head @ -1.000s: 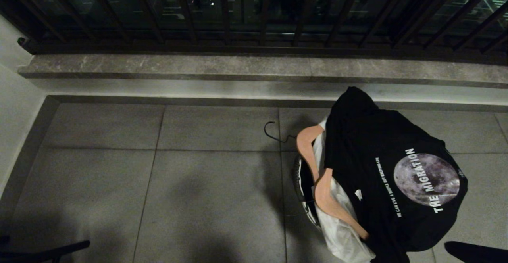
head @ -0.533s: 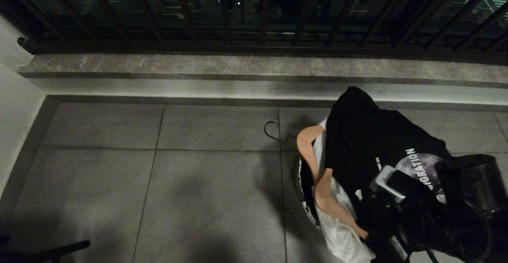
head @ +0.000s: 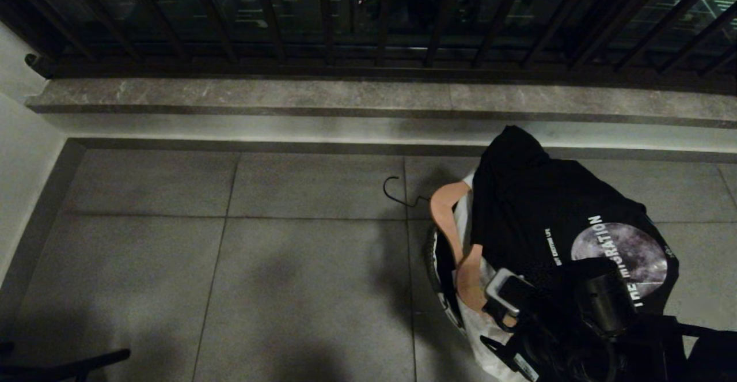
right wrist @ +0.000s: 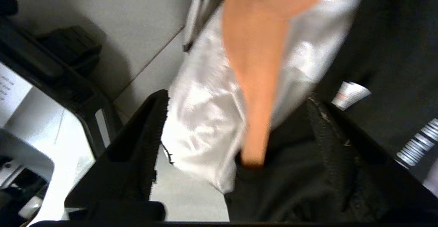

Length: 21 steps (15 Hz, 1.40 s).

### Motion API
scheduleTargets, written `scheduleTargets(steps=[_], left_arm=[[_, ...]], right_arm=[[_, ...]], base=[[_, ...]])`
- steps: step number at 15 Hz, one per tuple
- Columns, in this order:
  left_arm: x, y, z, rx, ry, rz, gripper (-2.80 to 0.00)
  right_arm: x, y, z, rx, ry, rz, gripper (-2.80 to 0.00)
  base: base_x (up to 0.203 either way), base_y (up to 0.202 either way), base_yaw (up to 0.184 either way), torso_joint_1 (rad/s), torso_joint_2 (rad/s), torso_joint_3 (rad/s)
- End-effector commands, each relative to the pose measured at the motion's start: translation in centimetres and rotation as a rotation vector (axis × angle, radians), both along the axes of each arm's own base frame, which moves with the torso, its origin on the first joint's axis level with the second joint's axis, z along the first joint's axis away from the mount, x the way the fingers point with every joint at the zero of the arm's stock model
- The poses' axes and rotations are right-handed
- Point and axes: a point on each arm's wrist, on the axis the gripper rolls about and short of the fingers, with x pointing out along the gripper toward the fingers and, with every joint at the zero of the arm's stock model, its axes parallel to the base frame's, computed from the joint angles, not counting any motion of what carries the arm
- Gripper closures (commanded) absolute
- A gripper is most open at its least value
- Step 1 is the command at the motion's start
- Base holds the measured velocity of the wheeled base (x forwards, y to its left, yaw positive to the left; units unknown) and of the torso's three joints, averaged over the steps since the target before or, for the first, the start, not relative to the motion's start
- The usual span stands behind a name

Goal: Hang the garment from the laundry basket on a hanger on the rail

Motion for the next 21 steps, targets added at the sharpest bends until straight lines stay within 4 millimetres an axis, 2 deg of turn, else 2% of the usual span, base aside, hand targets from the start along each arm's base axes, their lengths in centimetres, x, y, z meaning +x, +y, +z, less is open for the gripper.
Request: scheduleTargets(steps=[1, 6, 9, 10, 14, 16, 18, 21], left_arm=[[0.1, 0.0, -0.2, 0.000, 0.008, 0.000, 0.00], [0.1, 0.0, -0.2, 0.000, 0.007, 0.000, 0.00], [0.1, 0.0, -0.2, -0.003, 0.007, 0.001, 0.00], [0.1, 0.0, -0.2, -0.003, 0.007, 0.000, 0.00], [0.1, 0.0, -0.2, 0.000, 0.007, 0.000, 0.00], [0.1, 0.0, -0.2, 0.000, 0.007, 0.000, 0.00], [0.1, 0.0, -0.2, 0.000, 0.007, 0.000, 0.00], [0.1, 0.0, -0.2, 0.000, 0.007, 0.000, 0.00]], right_arm=[[0.6, 0.4, -2.2, -0.039, 0.055, 0.003, -2.80], [2.7, 1.5, -5.3, -0.070, 0.045, 0.001, -2.80], [3.4, 1.9, -5.9, -0.072, 0.031, 0.003, -2.80], [3.5, 1.8, -5.9, -0.073, 0.031, 0.000, 0.00], [3.9, 1.4, -6.1, -0.075, 0.033, -0.019, 0.00], [4.0, 1.1, -5.4, -0.060, 0.010, -0.028, 0.00], [3.8, 0.6, -2.9, -0.014, -0.062, -0.038, 0.00], [2.1, -0.8, 2.8, 0.095, -0.209, -0.038, 0.00]], base=[[0.000, 0.000, 0.000, 0.000, 0.00, 0.000], [0.000, 0.000, 0.000, 0.000, 0.00, 0.000], [0.000, 0.000, 0.000, 0.000, 0.00, 0.000], [0.000, 0.000, 0.000, 0.000, 0.00, 0.000], [0.000, 0.000, 0.000, 0.000, 0.00, 0.000], [0.000, 0.000, 0.000, 0.000, 0.00, 0.000], [0.000, 0.000, 0.000, 0.000, 0.00, 0.000], [0.000, 0.000, 0.000, 0.000, 0.00, 0.000]])
